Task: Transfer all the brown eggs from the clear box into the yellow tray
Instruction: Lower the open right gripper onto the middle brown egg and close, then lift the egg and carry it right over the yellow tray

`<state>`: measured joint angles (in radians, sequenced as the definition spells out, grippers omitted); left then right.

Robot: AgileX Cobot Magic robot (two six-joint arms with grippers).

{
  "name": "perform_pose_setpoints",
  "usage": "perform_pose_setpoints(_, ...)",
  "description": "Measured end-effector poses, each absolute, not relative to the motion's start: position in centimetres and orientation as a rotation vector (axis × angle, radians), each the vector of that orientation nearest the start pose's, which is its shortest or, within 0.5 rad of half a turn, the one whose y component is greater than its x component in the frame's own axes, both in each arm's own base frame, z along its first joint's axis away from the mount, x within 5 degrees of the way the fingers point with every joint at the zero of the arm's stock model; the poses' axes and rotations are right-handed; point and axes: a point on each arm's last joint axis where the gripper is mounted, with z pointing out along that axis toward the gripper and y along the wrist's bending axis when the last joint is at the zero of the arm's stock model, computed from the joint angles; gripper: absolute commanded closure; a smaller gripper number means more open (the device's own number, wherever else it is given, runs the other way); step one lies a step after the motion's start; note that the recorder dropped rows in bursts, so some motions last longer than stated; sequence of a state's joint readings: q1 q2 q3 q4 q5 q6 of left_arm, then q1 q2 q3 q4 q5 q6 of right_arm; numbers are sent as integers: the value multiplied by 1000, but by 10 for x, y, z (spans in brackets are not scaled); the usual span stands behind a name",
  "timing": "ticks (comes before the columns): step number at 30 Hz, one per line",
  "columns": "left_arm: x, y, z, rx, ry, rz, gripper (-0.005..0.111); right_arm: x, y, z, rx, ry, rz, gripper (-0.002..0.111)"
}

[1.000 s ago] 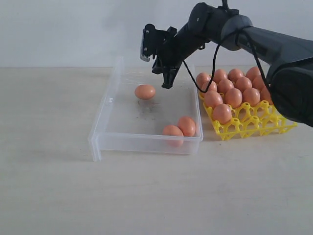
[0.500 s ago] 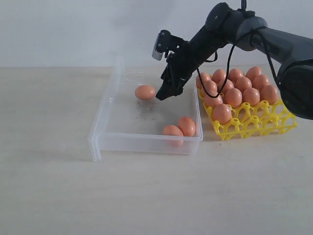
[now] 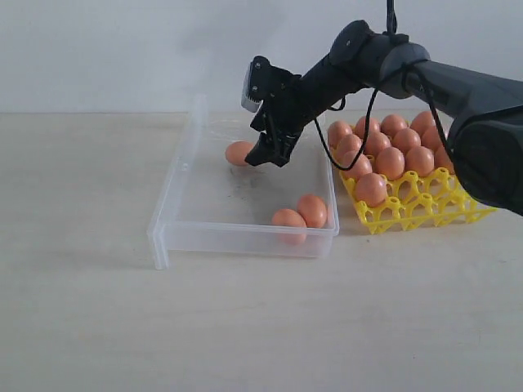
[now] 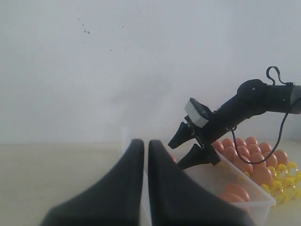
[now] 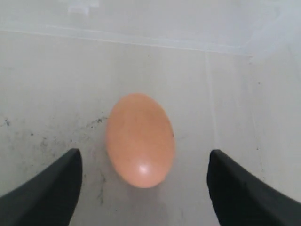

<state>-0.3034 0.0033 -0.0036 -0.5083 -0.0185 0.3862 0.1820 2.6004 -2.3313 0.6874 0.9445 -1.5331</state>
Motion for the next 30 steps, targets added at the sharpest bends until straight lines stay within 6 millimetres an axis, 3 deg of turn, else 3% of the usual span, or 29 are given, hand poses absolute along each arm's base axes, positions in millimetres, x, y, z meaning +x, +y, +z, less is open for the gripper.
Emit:
perform_pose_setpoints(6, 54, -16, 216, 126, 1471, -339, 103, 541, 149, 118, -1572, 1806, 289, 42)
perform_pose_setpoints(10, 54, -16, 216, 126, 1471, -339, 103, 544, 150, 118, -1547, 1784, 260, 43)
perform_pose_setpoints(14, 54, -16, 216, 126, 1471, -339, 103, 545, 150, 118, -1544, 1769, 251, 65)
perform_pose_setpoints(22, 54, -16, 216, 126, 1471, -339, 103, 546, 150, 117, -1503, 1804, 263, 66)
perform_pose_setpoints(25, 54, -16, 216, 126, 1471, -339, 103, 545, 148, 116, -1499, 1836, 259, 82)
perform_pose_setpoints(27, 54, -16, 216, 126, 1471, -339, 103, 544, 148, 117, -1517, 1851, 266, 103)
perform_pose_setpoints(28, 54, -16, 216, 126, 1471, -339, 103, 542, 147, 120, -1524, 1861, 278, 108)
perform_pose_setpoints(30, 54, -16, 216, 126, 1471, -339, 103, 539, 148, 124, -1527, 1884, 308, 108)
